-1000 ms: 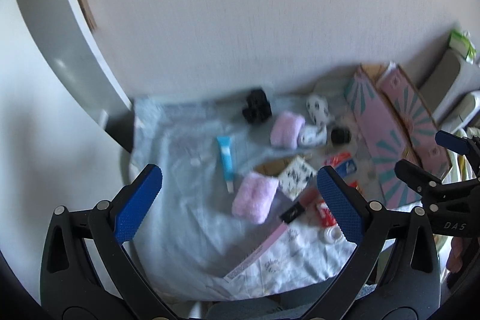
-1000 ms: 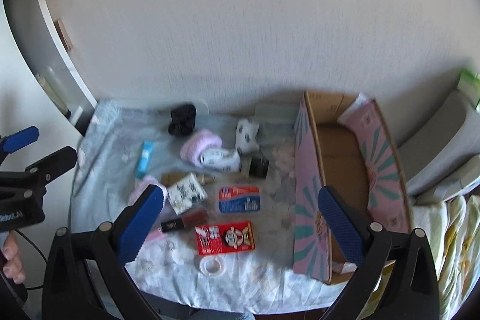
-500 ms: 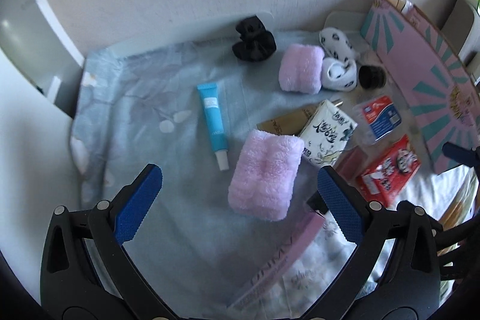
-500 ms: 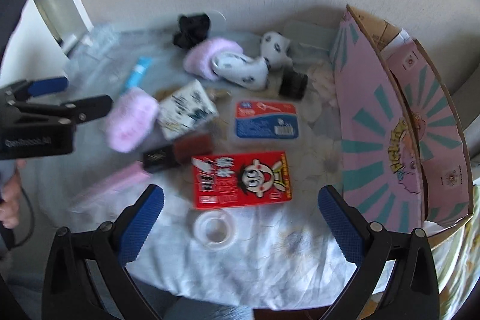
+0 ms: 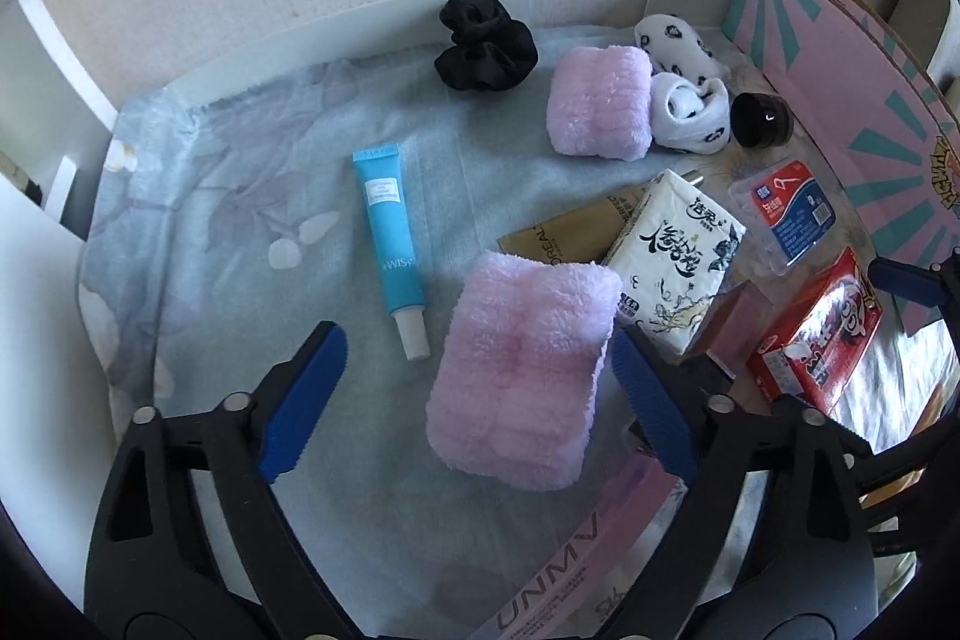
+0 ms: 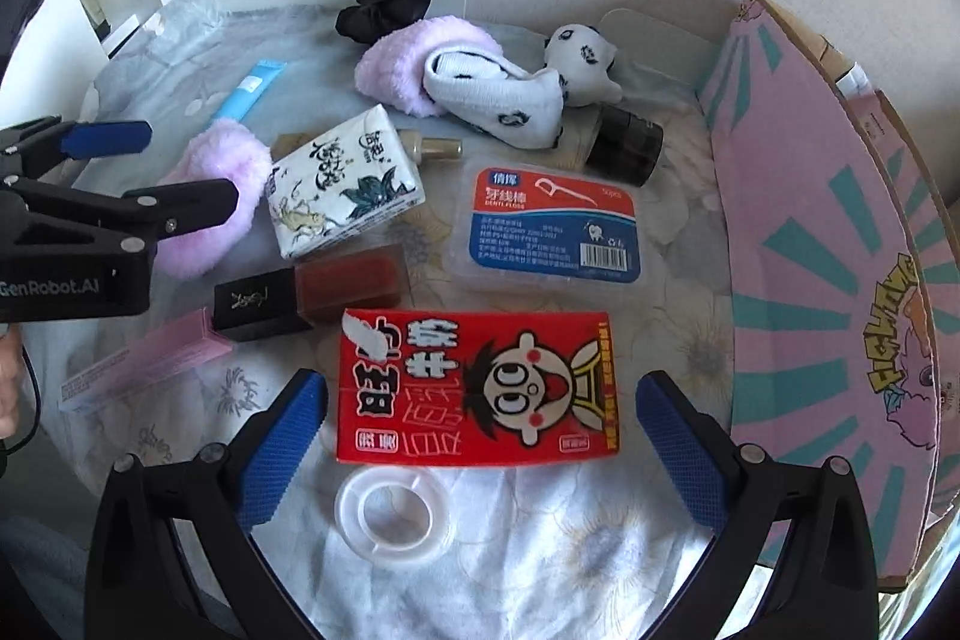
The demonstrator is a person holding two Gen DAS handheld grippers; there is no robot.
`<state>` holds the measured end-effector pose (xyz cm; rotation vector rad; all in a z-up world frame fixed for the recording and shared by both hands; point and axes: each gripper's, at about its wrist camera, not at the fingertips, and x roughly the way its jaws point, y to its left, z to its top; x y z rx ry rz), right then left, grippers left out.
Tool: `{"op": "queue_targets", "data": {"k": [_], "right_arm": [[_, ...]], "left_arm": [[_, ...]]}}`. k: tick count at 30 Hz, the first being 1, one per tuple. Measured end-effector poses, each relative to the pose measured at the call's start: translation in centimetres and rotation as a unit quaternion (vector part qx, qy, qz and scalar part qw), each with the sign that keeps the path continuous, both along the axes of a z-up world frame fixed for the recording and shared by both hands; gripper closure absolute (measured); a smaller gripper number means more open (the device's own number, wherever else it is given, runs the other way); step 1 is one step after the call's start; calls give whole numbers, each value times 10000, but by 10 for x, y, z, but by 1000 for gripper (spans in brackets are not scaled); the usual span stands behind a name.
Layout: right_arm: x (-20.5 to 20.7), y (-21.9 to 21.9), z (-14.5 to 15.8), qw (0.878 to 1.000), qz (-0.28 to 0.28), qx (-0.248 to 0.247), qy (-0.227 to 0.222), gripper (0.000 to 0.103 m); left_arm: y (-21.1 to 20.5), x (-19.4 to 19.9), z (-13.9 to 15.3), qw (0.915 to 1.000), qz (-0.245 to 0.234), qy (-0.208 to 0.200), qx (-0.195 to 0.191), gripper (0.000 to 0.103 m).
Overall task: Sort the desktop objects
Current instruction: 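Grasp the pink fluffy hair tie with left tool while right tool grasps red milk box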
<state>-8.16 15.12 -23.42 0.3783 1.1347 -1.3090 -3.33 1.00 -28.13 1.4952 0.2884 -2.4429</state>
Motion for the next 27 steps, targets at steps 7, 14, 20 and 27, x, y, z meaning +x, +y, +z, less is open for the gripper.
{"op": "queue_targets", "data": {"k": [7,14,20,27], "right_arm": [[7,-2,-3,9999,62,55,74,16],[11,0,14,10000,-24,-6,-82,17],[18,2,51,9996,-158,-50,-232,17],[33,1,108,9958,-533,-92,-736,17]], "left_arm": [[1,0,-8,9996,27,65,264,57],[1,6,11,9994,71,220,252,62],[-11,21,56,9988,89,441,171,63],[-36,20,108,9962,343,761,260,63]]}}
